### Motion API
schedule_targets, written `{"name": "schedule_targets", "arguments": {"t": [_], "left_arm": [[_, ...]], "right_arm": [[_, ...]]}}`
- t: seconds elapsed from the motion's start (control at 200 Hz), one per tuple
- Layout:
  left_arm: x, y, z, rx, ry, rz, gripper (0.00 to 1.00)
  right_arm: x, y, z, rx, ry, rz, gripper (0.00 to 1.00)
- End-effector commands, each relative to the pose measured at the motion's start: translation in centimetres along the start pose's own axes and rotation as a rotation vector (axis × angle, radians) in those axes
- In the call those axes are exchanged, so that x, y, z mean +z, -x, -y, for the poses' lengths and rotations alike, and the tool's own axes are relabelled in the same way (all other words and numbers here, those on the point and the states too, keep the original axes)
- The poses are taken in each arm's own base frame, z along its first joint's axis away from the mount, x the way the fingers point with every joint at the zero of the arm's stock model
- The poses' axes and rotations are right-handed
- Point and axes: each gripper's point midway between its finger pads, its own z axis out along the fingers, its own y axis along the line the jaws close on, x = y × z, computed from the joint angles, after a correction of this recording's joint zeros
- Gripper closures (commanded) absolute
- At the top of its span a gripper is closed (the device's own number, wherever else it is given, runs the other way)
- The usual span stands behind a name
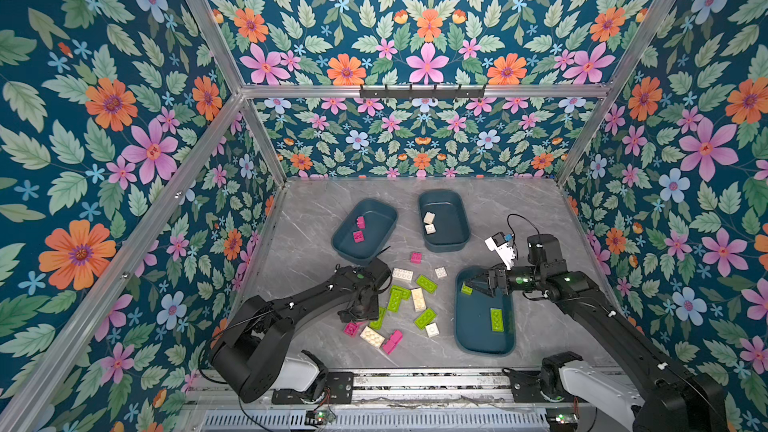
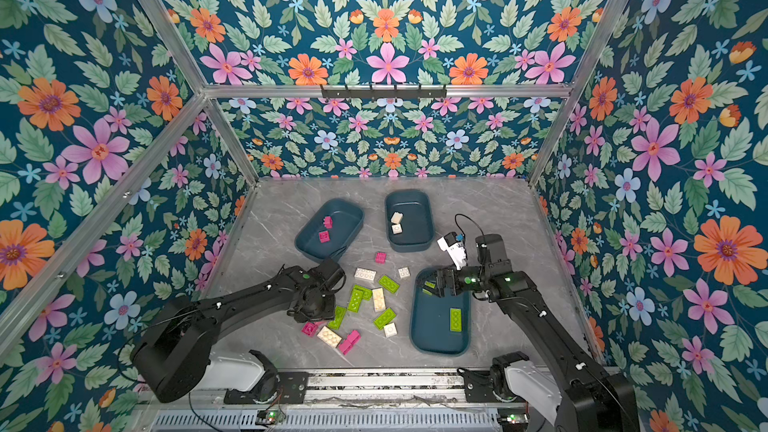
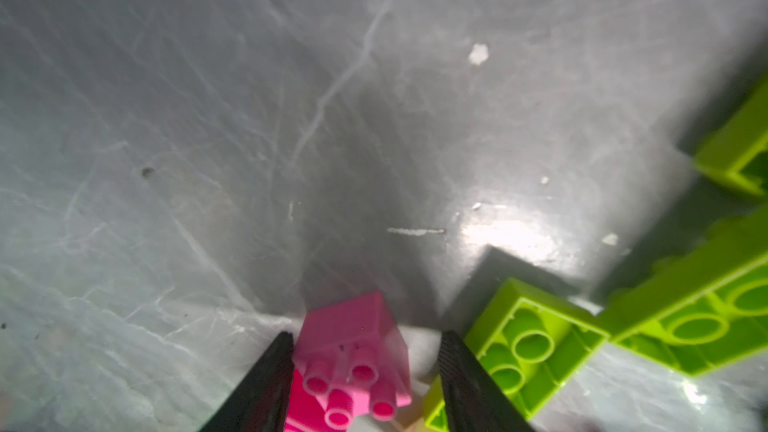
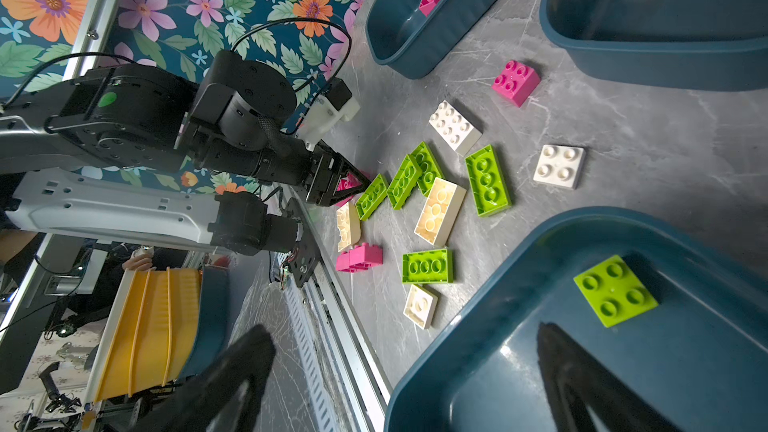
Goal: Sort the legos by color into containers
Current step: 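Close the left gripper on the magenta brick and lift it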
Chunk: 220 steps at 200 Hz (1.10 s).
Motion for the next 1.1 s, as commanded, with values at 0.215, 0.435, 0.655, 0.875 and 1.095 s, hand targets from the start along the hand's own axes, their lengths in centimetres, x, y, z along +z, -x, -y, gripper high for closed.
{"name": "schedule_targets", "arguments": {"t": [0.215, 0.435, 0.655, 0.875, 1.095], "left_arm": [[-0.3, 1.6, 2.5, -0.045, -0.099, 0.03, 0.42], [0.0, 1.5, 1.9, -0.026, -0.053, 0.017, 0.44], [0.1, 0.2, 0.6, 0.001, -0.026, -0.009, 0.49], [0.6, -0.1, 1.0, 0.046, -0.038, -0.033, 0.52], [0.5, -0.4, 0.8, 0.065, -0.028, -0.043, 0.53]], "right_arm": [[0.1, -0.1, 0.1, 0.003, -0.003, 0.005, 0.01], [0.0, -0.1, 0.1, -0.001, -0.009, 0.007, 0.01], [0.2, -0.2, 0.3, 0.009, -0.002, 0.007, 0.01], [0.2, -0.2, 0.4, 0.01, -0.004, 0.006, 0.01], [0.1, -0.3, 0.4, 0.013, -0.008, 0.012, 0.01]]}}
